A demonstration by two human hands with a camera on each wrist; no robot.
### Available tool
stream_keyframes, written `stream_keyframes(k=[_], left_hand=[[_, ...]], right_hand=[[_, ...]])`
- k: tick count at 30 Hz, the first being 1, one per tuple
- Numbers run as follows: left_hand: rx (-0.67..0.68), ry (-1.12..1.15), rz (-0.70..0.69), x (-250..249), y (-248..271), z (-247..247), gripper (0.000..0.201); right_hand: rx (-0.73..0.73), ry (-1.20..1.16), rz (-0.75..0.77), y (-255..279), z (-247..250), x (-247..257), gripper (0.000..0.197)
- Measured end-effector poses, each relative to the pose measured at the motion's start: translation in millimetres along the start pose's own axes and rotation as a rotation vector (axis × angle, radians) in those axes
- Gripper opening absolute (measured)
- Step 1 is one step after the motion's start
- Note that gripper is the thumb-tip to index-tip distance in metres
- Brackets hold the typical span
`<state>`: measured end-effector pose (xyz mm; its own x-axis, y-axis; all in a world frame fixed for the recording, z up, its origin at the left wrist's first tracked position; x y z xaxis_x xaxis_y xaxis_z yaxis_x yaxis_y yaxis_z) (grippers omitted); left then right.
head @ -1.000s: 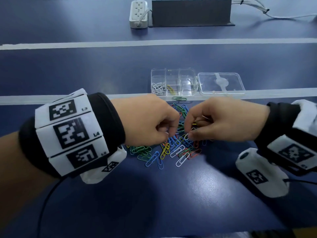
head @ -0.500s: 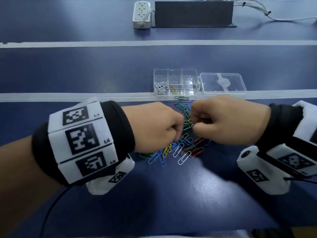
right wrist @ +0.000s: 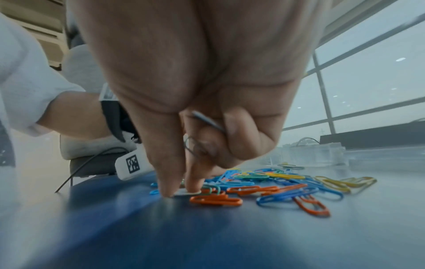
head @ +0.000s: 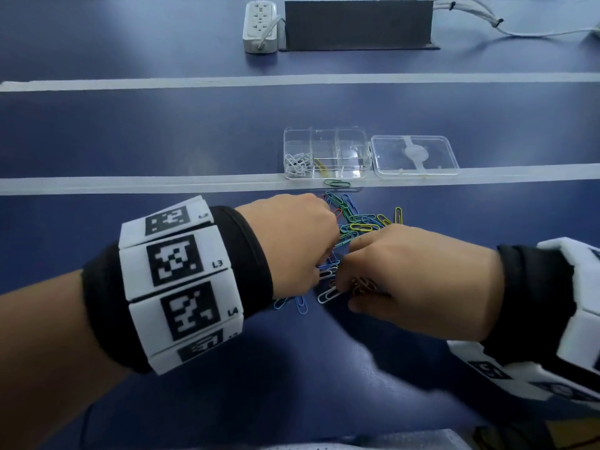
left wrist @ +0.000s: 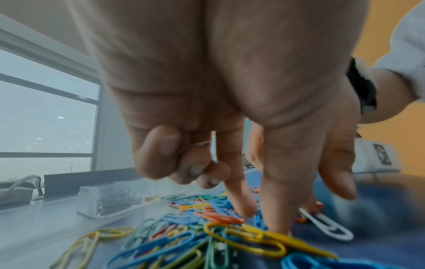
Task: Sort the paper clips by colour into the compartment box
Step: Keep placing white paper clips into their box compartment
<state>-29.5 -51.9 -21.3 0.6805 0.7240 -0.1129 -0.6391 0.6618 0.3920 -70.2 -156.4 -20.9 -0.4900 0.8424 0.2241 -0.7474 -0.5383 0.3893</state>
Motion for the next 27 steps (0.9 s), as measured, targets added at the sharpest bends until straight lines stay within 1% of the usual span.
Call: stream_keyframes(k=[1, 2, 4, 7, 9, 10, 13, 15, 17, 21, 25, 27], left_hand=[[-0.006, 0.010, -0.003, 0.3, 1.3, 0.3, 0.009], [-0.015, 0.025, -0.007, 0.5, 2.5, 0.7, 0.009], [-0.008, 0.041, -0.025, -0.7, 4.1, 1.5, 0.014], [0.022, 0.021, -0.041, -2.8, 3.4, -1.3, 0.010], [0.030, 0.020, -0.031, -2.5, 2.8, -2.3, 0.006], [0.031, 0.016, -0.022, -1.8, 2.5, -2.3, 0.007], [0.036, -0.003, -0.014, -1.6, 3.5, -2.1, 0.017], [0.039, -0.017, -0.013, -3.1, 3.9, -2.8, 0.015], [0.031, -0.017, 0.000, -3.3, 3.8, -4.0, 0.014], [-0.023, 0.028, 0.018, -0.3, 4.5, -1.5, 0.012], [-0.103, 0.156, 0.095, 14.1, 7.5, 13.3, 0.016], [-0.134, 0.216, 0.151, 25.8, 6.6, 22.3, 0.017]], right_hand=[[0.017, 0.014, -0.008, -1.5, -0.3, 1.4, 0.021], [0.032, 0.035, -0.013, -2.8, -0.6, 2.3, 0.022], [0.050, 0.071, -0.020, -5.0, -1.5, 3.1, 0.020], [0.049, 0.076, -0.037, -4.9, -2.9, 2.9, 0.017], [0.050, 0.091, -0.044, -2.6, -3.8, 3.0, 0.020], [0.046, 0.093, -0.042, -1.2, -4.0, 2.9, 0.021], [0.011, 0.047, -0.026, 3.0, 1.2, 3.2, 0.020], [-0.024, -0.004, -0.024, 5.1, 8.8, 2.8, 0.016], [-0.065, -0.044, -0.058, 6.5, 16.5, -0.8, 0.012], [-0.095, -0.115, -0.144, 5.8, 29.9, -10.1, 0.015], [-0.124, -0.220, -0.225, -3.2, 44.1, -23.1, 0.007], [-0.176, -0.283, -0.243, -12.8, 53.7, -29.2, 0.016]])
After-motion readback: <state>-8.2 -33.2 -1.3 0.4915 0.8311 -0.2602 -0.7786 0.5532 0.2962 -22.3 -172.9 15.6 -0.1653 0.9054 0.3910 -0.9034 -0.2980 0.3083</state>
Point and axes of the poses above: each hand's wrist, its own y-axis away from the middle knuckle, its own z-axis out of the back of the hand, x = y × z, the point moved 3 cm from there along -y, towards the middle knuckle, and after that the axes turned 1 degree about y, right-handed, at the moved point
